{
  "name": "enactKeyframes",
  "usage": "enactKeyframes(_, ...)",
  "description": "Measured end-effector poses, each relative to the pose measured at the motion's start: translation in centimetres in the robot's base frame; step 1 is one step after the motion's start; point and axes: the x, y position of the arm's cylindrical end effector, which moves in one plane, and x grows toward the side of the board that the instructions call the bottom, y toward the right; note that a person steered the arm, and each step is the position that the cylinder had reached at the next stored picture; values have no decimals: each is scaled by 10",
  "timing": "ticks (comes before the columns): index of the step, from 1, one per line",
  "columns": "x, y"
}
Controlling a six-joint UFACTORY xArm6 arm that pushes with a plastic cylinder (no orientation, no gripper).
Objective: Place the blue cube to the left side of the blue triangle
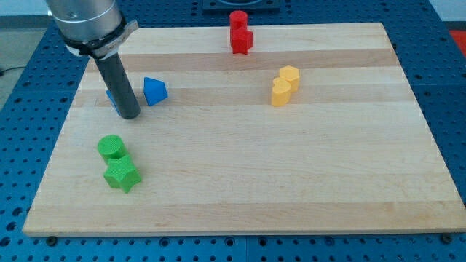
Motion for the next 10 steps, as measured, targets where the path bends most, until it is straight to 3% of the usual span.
enactKeyframes(2,32,-66)
enactKeyframes(3,19,-76)
enactKeyframes(5,-12,-76)
enactKeyframes(10,-41,-27)
